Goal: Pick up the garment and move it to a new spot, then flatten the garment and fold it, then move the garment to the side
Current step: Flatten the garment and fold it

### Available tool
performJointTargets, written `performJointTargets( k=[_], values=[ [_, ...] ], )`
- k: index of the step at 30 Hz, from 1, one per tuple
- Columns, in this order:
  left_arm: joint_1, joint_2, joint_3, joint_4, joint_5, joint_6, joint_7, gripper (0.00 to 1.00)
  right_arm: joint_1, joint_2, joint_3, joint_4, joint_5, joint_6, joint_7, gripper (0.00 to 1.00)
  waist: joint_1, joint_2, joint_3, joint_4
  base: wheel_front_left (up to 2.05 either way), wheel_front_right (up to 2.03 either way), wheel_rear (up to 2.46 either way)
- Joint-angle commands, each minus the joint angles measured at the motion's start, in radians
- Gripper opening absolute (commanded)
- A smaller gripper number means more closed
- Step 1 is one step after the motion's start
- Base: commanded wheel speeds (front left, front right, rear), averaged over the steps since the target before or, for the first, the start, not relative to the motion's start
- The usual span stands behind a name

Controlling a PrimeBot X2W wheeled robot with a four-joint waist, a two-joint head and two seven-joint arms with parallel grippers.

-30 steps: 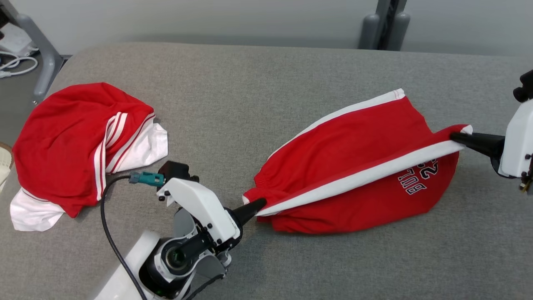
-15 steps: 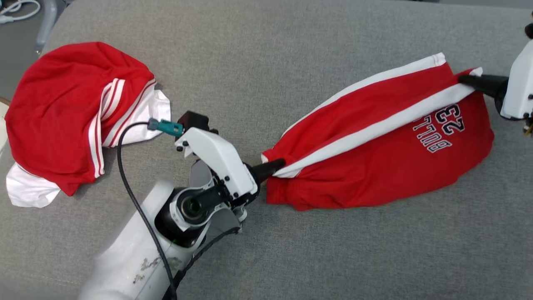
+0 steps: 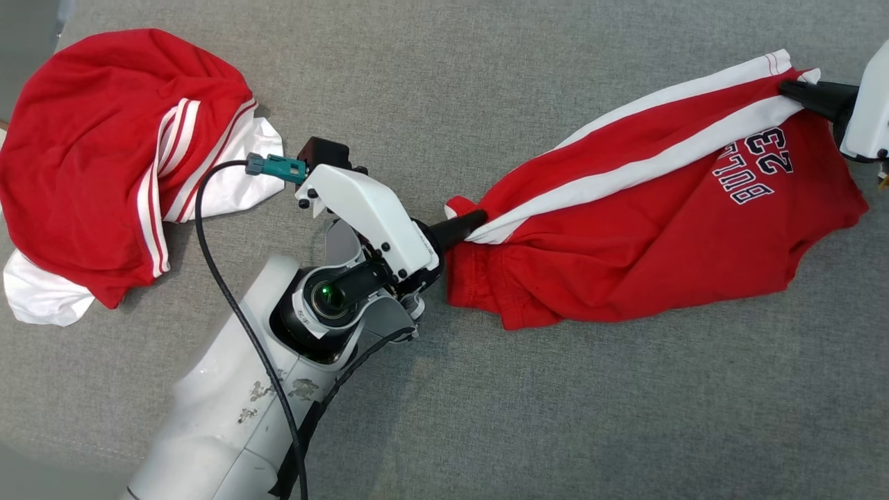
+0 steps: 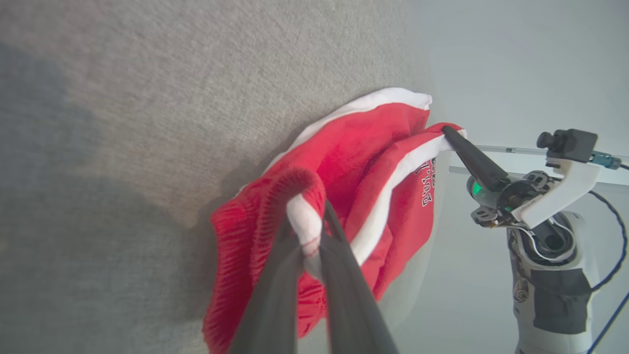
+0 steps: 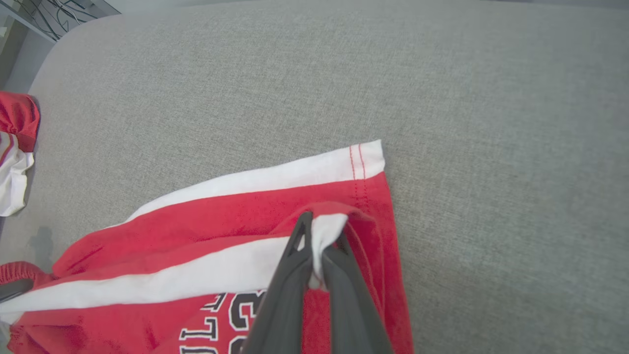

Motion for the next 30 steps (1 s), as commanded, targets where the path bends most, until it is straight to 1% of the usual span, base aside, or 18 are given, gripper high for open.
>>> performJointTargets(
  k=[1,5,14,24,25,26,27,28,29,30],
  values=[
    [-0.022,0.003,0.004,0.009,0.003,-0.011,-0.003,0.00,-0.012,-0.001,0.001,0.006,-0.003,0.000,-0.010,0.00,0.0000,0.0000,0.005,0.004,0.00,0.00,0.00],
    [-0.029,-0.005,0.002,0.029,0.001,-0.032,-0.011,0.00,-0.014,0.002,0.003,0.014,-0.001,0.000,-0.020,0.00,0.0000,0.0000,0.013,0.011,0.00,0.00,0.00],
    [-0.060,-0.019,0.003,0.067,-0.001,-0.058,-0.038,0.00,-0.038,-0.012,0.009,0.032,-0.001,0.000,-0.042,0.00,0.0000,0.0000,0.022,0.022,0.00,0.00,0.00],
    [-0.073,-0.027,0.003,0.096,-0.010,-0.070,-0.076,0.00,-0.056,-0.008,0.022,0.055,-0.007,0.000,-0.063,0.00,0.0000,0.0000,0.021,0.028,0.00,0.00,0.00],
    [-0.075,-0.028,0.002,0.098,-0.011,-0.072,-0.079,0.00,-0.063,-0.007,0.021,0.062,-0.019,0.000,-0.082,0.39,0.0000,0.0000,0.022,0.028,0.00,0.00,0.00],
    [-0.077,-0.029,0.001,0.101,-0.013,-0.073,-0.085,0.00,-0.065,-0.001,0.018,0.075,-0.019,0.000,-0.094,1.00,0.0000,0.0000,0.023,0.028,0.00,0.00,0.00],
    [-0.080,-0.029,0.003,0.105,-0.013,-0.073,-0.093,0.12,-0.069,0.005,0.017,0.079,-0.028,0.000,-0.118,1.00,0.0000,0.0000,0.023,0.028,0.00,0.00,0.00],
    [-0.082,-0.029,0.004,0.109,-0.011,-0.070,-0.103,0.73,-0.070,0.010,0.015,0.083,-0.029,0.000,-0.131,1.00,0.0000,0.0000,0.023,0.028,0.00,0.00,0.00],
    [-0.085,-0.031,0.006,0.115,-0.009,-0.068,-0.113,1.00,-0.070,0.014,0.013,0.087,-0.029,0.000,-0.147,1.00,0.0000,0.0000,0.023,0.027,0.00,0.00,0.00],
    [-0.086,-0.031,0.009,0.121,-0.012,-0.065,-0.124,1.00,-0.072,0.017,0.012,0.090,-0.032,0.000,-0.162,1.00,0.0000,0.0000,0.023,0.027,0.00,0.00,0.00]
  ],
)
